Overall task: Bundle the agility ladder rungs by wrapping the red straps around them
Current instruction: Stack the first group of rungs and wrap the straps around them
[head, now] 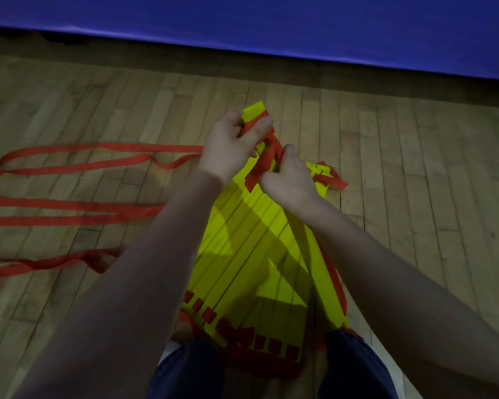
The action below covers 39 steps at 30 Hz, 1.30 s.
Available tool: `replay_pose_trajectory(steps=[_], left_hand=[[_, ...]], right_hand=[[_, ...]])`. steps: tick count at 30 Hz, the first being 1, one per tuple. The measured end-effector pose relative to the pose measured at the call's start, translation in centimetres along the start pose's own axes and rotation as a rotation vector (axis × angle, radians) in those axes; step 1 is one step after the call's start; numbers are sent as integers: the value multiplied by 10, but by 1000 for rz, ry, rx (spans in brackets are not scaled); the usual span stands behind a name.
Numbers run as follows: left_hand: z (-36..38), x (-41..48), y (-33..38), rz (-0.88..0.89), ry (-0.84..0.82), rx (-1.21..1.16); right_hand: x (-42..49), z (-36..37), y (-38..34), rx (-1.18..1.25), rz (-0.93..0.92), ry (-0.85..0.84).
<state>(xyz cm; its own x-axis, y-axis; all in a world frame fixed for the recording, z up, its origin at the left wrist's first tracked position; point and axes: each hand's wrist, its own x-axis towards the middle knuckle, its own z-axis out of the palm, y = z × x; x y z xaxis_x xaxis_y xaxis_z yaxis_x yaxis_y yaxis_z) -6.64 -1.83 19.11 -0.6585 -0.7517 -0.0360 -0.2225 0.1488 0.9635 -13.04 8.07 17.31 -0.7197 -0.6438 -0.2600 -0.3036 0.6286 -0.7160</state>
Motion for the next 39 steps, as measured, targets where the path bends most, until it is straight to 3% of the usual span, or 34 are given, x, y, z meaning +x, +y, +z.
replay_pose_trajectory(steps=[4,10,15,20,28,34,36,39], left_hand=[[-6,0,0,-21,-205,-157],[-18,4,-7,29,-336,-195],[-22,9,3,112,-242,-277],[-20,7,3,115,-131,-186],[-21,-2,12,3,-124,-150],[-15,-2,7,-137,12,284],[-15,-4,5,-191,-14,283],[-19,-7,2,-216,-89,197]], right_hand=[[2,-13,5,176,39,-45],[2,-19,8,348,5,-65],[8,-22,-3,412,-109,30],[11,-30,-8,432,-154,51],[17,-41,-16,410,-54,-139],[17,-36,-6,467,4,-233],[18,-35,-5,463,31,-263],[13,-34,-4,692,65,-326]])
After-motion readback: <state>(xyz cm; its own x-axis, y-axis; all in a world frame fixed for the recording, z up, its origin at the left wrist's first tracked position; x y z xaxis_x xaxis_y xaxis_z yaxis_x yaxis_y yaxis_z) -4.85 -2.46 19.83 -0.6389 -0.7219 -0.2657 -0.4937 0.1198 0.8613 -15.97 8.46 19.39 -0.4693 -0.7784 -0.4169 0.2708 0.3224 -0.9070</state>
